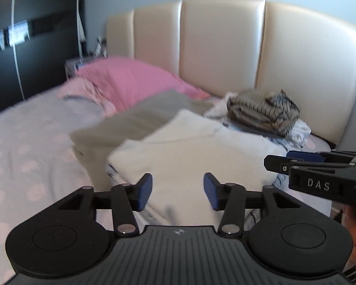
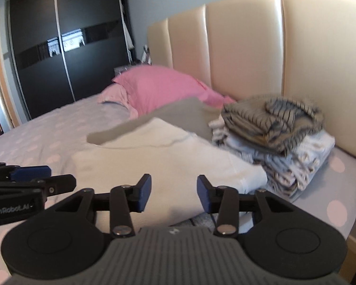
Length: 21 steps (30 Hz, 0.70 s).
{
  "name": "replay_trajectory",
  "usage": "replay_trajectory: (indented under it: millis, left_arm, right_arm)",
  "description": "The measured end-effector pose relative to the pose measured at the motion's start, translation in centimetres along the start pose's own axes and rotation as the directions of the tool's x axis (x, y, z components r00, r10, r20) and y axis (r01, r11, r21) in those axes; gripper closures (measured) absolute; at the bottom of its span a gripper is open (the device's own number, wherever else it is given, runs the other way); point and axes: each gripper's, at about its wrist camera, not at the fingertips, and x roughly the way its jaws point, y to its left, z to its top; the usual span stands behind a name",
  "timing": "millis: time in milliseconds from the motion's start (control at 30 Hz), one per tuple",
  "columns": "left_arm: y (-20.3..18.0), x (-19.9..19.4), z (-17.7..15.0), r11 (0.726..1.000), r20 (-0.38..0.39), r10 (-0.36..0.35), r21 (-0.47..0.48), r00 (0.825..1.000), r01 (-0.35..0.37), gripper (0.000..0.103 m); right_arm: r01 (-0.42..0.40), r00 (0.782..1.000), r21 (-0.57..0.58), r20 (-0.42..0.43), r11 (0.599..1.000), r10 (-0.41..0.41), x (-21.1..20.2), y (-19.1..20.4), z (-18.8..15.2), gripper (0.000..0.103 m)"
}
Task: Fold clothes
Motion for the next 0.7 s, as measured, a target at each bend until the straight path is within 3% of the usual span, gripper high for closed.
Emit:
replay_trajectory:
  millis: [200, 333, 500, 700]
  left_arm:
    - [-0.7, -4.6, -1.6, 0.989, 0.082, 0.15, 0.006, 0.985, -0.151, 0.046]
    - [-0.9, -6.1, -3.2, 0.984, 0.09, 0.177, -0.027, 0.98, -0.175, 0.045]
    - [-1.4, -7.2, -5.0, 0.98, 0.089, 0.197, -0.044, 0.976, -0.193, 0.044]
    - [-1.8, -7.6, -6.9, 0.98, 0.066, 0.2, -0.033, 0.978, -0.198, 0.044]
  right_arm:
    - [-0.014, 0.999, 0.027, 0.036, 1.0, 0.013, -4.2, 0.6, -1.2, 0.039]
    - [0.026, 0.999, 0.089, 0.023, 0.996, -0.029, -6.6, 0.3, -3.0, 0.039]
    - [0.097, 0.993, 0.079, 0.056, 0.992, -0.102, -9.0, 1.1, -4.7, 0.038]
    - [0.178, 0.984, 0.103, 0.005, 0.979, -0.179, -9.3, 1.2, -7.3, 0.038]
